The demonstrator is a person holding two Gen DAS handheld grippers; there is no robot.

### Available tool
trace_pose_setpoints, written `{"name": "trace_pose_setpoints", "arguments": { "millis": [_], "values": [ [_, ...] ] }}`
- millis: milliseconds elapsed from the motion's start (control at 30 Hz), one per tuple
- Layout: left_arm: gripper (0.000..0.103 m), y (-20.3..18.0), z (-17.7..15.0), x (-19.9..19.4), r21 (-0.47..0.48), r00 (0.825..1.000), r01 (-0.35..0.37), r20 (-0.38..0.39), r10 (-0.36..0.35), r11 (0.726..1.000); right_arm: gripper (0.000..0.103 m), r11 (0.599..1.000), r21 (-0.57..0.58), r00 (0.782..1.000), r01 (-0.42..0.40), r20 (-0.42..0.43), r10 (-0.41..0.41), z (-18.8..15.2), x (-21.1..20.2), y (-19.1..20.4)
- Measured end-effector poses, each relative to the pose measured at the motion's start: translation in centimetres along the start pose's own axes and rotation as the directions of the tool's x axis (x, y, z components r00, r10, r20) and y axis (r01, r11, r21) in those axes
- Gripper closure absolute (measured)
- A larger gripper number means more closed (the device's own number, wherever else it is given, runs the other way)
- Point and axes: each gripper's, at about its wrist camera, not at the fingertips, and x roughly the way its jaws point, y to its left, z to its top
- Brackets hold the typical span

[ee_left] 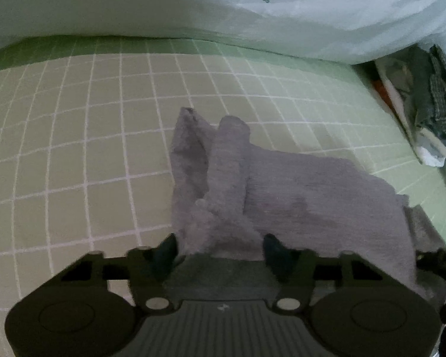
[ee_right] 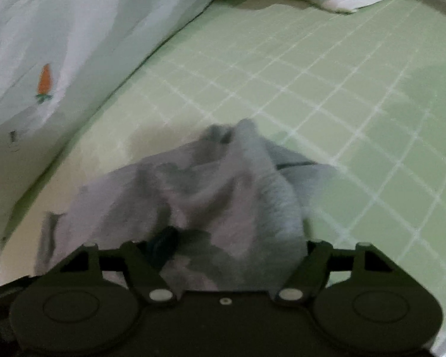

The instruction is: Fold clothes

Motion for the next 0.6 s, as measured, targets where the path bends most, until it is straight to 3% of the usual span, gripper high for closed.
{"name": "trace_pose_setpoints", "arguments": {
  "millis": [33, 67, 100, 133, 400, 600],
  "values": [
    [0.068, 0.1, -0.2, 0.0, -0.028, 1.0, 0.03, -0.008, -0.03, 0.999, 0.046, 1.0, -0.008, 1.0, -0.004, 0.003, 0.004, -0.1, -0.2, 0.2],
    [0.07, 0.2, -0.4, 0.0, -0.067, 0.999, 0.048, -0.012, -0.049, 0.997, 0.054, 1.0, -0.016, 1.0, -0.008, 0.007, 0.008, -0.1, -0.4, 0.4],
    [0.075, 0.3, -0.6, -0.1, -0.106, 0.998, 0.065, -0.014, -0.066, 0.992, 0.073, 1.0, -0.024, 1.0, -0.011, 0.01, 0.012, -0.2, -0.6, 0.7],
    [0.081, 0.2, -0.8, -0.4, -0.098, 0.998, 0.064, -0.006, -0.065, 0.993, 0.078, 0.999, -0.031, 1.0, -0.015, 0.014, 0.016, -0.2, -0.8, 0.9],
    [0.085, -1.2, -2.2, -3.5, -0.123, 0.983, 0.184, 0.031, -0.181, 0.975, 0.083, 0.996, -0.03, 0.983, -0.088, 0.158, 0.092, -0.4, -6.9, 1.0],
    [0.086, -6.2, -3.1, -5.5, -0.066, 0.969, 0.245, 0.058, -0.241, 0.967, 0.083, 0.991, -0.031, 0.967, -0.132, 0.218, 0.136, 0.6, -10.9, -0.5]
  ]
}}
